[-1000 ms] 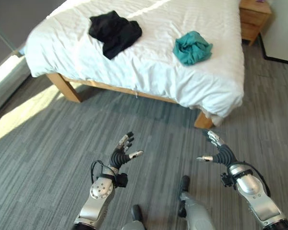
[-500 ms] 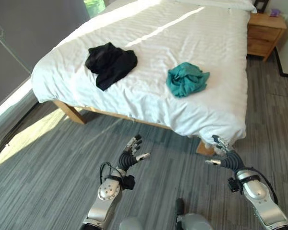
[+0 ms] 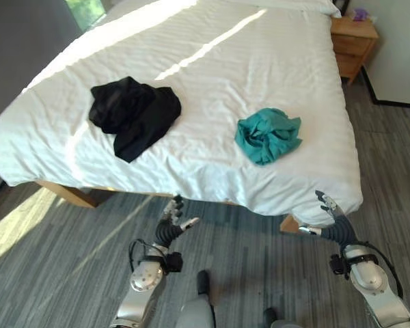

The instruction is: Pick up bed clothes into laundry basket.

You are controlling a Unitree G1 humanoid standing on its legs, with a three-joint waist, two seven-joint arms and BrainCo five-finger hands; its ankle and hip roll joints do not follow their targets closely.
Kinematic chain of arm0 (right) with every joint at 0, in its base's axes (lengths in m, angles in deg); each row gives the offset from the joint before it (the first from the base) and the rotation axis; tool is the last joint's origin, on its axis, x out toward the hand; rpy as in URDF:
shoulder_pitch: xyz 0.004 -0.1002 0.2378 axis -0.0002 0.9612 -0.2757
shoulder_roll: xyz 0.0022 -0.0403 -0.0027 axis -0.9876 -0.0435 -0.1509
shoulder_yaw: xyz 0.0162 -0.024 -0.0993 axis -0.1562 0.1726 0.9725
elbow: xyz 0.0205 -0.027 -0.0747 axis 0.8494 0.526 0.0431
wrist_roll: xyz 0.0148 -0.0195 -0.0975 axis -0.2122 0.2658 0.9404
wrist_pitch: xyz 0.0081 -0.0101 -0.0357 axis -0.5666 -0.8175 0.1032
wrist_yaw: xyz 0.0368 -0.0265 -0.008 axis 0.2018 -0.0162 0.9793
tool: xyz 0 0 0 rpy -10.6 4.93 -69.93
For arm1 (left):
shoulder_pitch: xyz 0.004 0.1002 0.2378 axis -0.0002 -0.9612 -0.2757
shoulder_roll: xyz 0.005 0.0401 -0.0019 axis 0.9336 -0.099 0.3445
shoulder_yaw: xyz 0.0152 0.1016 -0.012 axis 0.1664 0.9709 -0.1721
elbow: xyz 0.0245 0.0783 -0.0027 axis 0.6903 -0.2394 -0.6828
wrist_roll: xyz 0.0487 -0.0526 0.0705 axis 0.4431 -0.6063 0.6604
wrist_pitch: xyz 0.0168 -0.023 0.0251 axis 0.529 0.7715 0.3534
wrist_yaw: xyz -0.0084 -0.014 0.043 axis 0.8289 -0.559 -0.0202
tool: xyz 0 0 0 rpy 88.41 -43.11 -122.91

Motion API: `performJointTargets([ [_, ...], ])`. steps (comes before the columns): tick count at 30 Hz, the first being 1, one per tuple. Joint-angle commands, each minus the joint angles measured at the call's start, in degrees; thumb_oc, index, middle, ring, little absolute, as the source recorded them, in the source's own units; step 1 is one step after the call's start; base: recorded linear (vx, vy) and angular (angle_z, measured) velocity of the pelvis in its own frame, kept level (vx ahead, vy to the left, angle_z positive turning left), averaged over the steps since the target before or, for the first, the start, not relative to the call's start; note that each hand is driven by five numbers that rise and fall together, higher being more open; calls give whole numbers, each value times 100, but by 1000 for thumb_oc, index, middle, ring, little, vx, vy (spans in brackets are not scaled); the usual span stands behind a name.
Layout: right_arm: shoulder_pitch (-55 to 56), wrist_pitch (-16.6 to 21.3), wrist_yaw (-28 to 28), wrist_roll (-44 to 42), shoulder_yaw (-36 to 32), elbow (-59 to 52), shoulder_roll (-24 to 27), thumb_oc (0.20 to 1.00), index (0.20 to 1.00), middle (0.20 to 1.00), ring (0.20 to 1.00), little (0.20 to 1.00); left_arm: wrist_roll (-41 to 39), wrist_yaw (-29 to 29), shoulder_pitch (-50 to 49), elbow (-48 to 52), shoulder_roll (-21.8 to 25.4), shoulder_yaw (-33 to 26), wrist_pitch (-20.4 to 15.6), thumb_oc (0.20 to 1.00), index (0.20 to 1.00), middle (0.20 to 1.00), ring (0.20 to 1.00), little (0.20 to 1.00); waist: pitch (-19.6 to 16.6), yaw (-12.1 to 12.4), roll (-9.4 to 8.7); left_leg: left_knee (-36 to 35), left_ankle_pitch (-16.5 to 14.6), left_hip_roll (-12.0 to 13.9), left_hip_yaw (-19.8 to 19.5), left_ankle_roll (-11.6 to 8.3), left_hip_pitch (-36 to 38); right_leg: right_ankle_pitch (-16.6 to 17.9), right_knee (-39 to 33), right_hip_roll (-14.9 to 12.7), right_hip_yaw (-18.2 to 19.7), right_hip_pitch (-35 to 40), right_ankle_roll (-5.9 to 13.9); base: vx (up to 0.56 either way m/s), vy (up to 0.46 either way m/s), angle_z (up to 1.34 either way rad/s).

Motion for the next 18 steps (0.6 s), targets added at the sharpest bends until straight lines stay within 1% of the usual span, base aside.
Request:
performJointTargets([
  [1, -687, 0, -625, 587, -985, -440, 849, 1000, 1000, 1000, 1000, 1000, -96, -30, -180, 352, 173, -119, -388, 1000, 1000, 1000, 1000, 1000, -562, 49, 240, -469, 793, 1151, -501, -866, -541, -655, 68, 21, -248, 506, 399, 433, 455, -33],
  [2, -833, -2, -616, 573, -1069, -471, 1026, 1000, 1000, 1000, 1000, 1000, -106, -8, -122, 274, 269, -106, -380, 1000, 1000, 1000, 1000, 1000, -625, 47, 161, -423, 752, 1103, -385, -820, -510, -561, 168, -110, -261, 485, 497, 329, 261, -29],
  [3, -892, -12, -527, 518, -1133, -482, 1081, 1000, 1000, 1000, 1000, 1000, -94, 69, -102, 254, 333, -108, -368, 1000, 1000, 1000, 1000, 1000, -665, 66, 91, -398, 690, 1027, -290, -757, -437, -492, 387, -212, -276, 395, 568, 314, 235, -24],
  [4, -1142, -28, -485, 389, -1027, -278, 1273, 1000, 1000, 1000, 1000, 1000, -82, 127, -54, 261, 474, -50, -342, 1000, 1000, 1000, 1000, 1000, -678, 91, -24, -384, 568, 900, -231, -648, -328, -302, 772, -318, -296, 279, 664, 181, 131, -16],
  [5, -1168, -20, -490, 386, -1013, -257, 1278, 1000, 1000, 1000, 1000, 1000, -83, 129, -47, 260, 472, -60, -341, 1000, 1000, 1000, 1000, 1000, -687, 104, -14, -392, 583, 916, -213, -644, -341, -283, 772, -308, -269, 245, 665, 231, 197, -13],
  [6, -1827, -122, -440, 203, -667, 227, 1563, 1000, 1000, 1000, 1000, 1000, -123, 192, 61, 265, 656, 49, -313, 1000, 1000, 1000, 1000, 1000, -667, 155, -115, -383, 366, 735, -54, -454, -112, 261, 1521, -479, -370, -109, 841, 212, 171, -9],
  [7, -2171, -158, -410, 93, -457, 448, 1650, 1000, 1000, 1000, 1000, 1000, -153, 199, 82, 283, 735, 115, -303, 1000, 1000, 1000, 1000, 1000, -654, 211, -130, -425, 270, 711, 37, -410, 19, 599, 1914, -603, -607, -303, 890, 274, 256, -19],
  [8, -2501, -190, -323, 31, -199, 605, 1695, 1000, 1000, 1000, 1000, 1000, -204, 238, 64, 302, 771, 134, -285, 1000, 1000, 1000, 1000, 1000, -630, 266, -127, -438, 181, 702, 178, -351, 141, 804, 2242, -721, -907, -507, 883, 213, 229, -10],
  [10, -2964, -242, -227, 33, 190, 836, 1635, 1000, 1000, 1000, 1000, 1000, -250, 256, -29, 335, 751, 99, -236, 1000, 1000, 1000, 1000, 1000, -582, 286, -129, -491, -17, 630, 362, -251, 400, 1054, 2647, -859, -1424, -930, 826, 223, 255, -13],
  [11, -3194, -269, -192, 49, 380, 974, 1603, 1000, 1000, 1000, 1000, 1000, -274, 271, -102, 351, 701, 29, -222, 1000, 1000, 1000, 1000, 1000, -523, 253, -152, -499, -150, 537, 371, -217, 531, 895, 2723, -806, -1579, -1116, 807, 273, 228, -23],
  [12, -3322, -290, -147, 63, 520, 1051, 1532, 1000, 1000, 1000, 1000, 1000, -287, 281, -172, 343, 654, -32, -203, 1000, 1000, 1000, 1000, 1000, -465, 216, -144, -528, -244, 468, 341, -192, 658, 656, 2638, -584, -1645, -1346, 744, 283, 172, -31],
  [13, -3374, -306, -125, 50, 578, 1157, 1503, 1000, 1000, 1000, 1000, 1000, -301, 282, -240, 311, 619, -93, -196, 1000, 1000, 1000, 1000, 1000, -451, 221, -129, -557, -261, 426, 307, -177, 701, 450, 2389, -401, -1681, -1472, 708, 283, 110, -12],
  [14, -3414, -308, -125, 37, 651, 1292, 1519, 1000, 1000, 1000, 1000, 1000, -335, 289, -291, 302, 598, -127, -192, 1000, 1000, 1000, 1000, 1000, -431, 206, -142, -578, -313, 370, 253, -186, 772, 252, 2120, -222, -1692, -1551, 624, 318, 31, 5],
  [15, -3562, -312, -145, 1, 787, 1463, 1536, 1000, 1000, 1000, 1000, 1000, -412, 298, -329, 244, 573, -134, -188, 1000, 1000, 1000, 1000, 1000, -385, 206, -184, -604, -460, 289, 163, -206, 911, 114, 1708, -54, -1693, -1583, 544, 299, -9, 24],
  [16, -3664, -354, -144, -6, 889, 1612, 1524, 1000, 1000, 1000, 1000, 1000, -455, 302, -325, 186, 562, -141, -178, 1000, 1000, 1000, 1000, 1000, -361, 222, -223, -616, -483, 215, 107, -206, 951, 178, 1360, 61, -1698, -1698, 480, 215, -25, 22],
  [17, -3696, -346, -150, -10, 914, 1641, 1519, 1000, 1000, 1000, 1000, 1000, -460, 304, -324, 180, 560, -150, -180, 1000, 1000, 1000, 1000, 1000, -362, 204, -212, -616, -504, 230, 98, -212, 961, 182, 1314, 80, -1713, -1663, 479, 176, -26, 47],
  [18, -3794, -382, -133, 41, 1013, 1693, 1521, 1000, 1000, 1000, 1000, 1000, -469, 304, -304, 117, 566, -155, -171, 1000, 1000, 1000, 1000, 1000, -327, 205, -239, -616, -591, 180, 13, -224, 1035, 273, 1021, 183, -1734, -1804, 438, 231, -44, 62],
])
